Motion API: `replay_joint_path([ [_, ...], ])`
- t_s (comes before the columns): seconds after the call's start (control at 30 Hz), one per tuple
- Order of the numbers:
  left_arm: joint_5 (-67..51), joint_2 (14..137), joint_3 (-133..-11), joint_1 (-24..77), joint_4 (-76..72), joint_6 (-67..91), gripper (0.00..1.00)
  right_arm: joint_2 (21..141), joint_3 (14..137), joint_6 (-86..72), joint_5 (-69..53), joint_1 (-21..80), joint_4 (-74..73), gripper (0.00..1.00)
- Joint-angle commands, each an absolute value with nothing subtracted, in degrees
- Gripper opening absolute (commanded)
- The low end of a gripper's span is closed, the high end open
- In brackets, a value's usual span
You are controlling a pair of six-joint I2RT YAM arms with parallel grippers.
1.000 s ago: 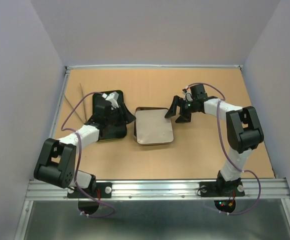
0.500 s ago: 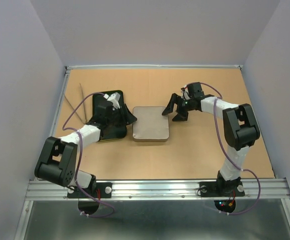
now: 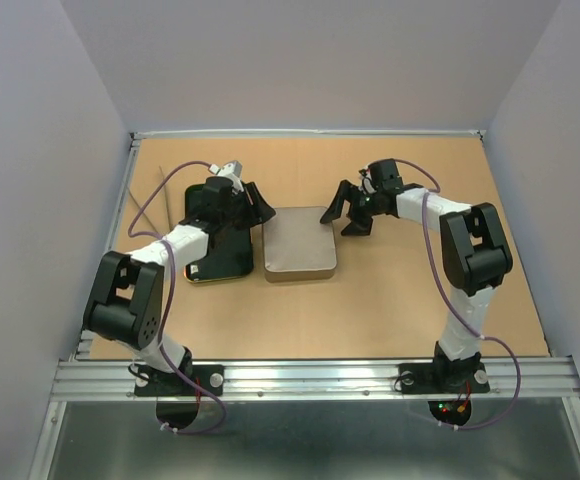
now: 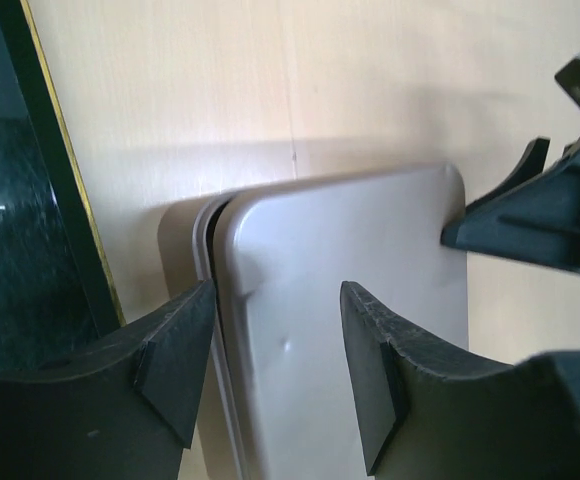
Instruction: Pack the cookies
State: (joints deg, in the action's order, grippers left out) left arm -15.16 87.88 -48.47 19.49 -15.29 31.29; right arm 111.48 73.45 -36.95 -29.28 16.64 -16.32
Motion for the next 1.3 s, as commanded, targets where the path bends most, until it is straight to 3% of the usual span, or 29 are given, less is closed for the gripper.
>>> replay_joint_path([
  [0.0, -13.01, 90.17, -52.64, 19.69, -13.97, 30.76, 0.63, 113.82, 77.34, -36.83, -25.4, 17.14, -16.7, 0.88],
  [0.47, -8.35, 94.03, -50.09, 19.43, -10.47, 32.96, 0.59, 115.05, 76.29, -36.04, -26.19, 17.05, -16.79, 0.88],
  [0.67, -9.67, 101.86, -53.0, 17.93, -7.47, 35.16, 0.54, 114.61, 76.03, -35.77, -26.46, 17.05, -16.87, 0.88],
  [0.9, -6.59, 99.5, -51.77, 16.96, -6.77, 36.56, 0.48, 114.08, 76.2, -35.59, -26.63, 17.14, -16.96, 0.88],
  [1.1, -8.87, 96.69, -51.85, 16.79, -8.35, 35.95, 0.49, 113.56, 79.71, -35.42, -28.48, 17.05, -16.96, 0.92],
  [1.27, -9.67, 95.01, -52.73, 16.87, -8.53, 35.95, 0.59, 113.12, 84.36, -35.59, -28.65, 17.14, -17.84, 0.94],
])
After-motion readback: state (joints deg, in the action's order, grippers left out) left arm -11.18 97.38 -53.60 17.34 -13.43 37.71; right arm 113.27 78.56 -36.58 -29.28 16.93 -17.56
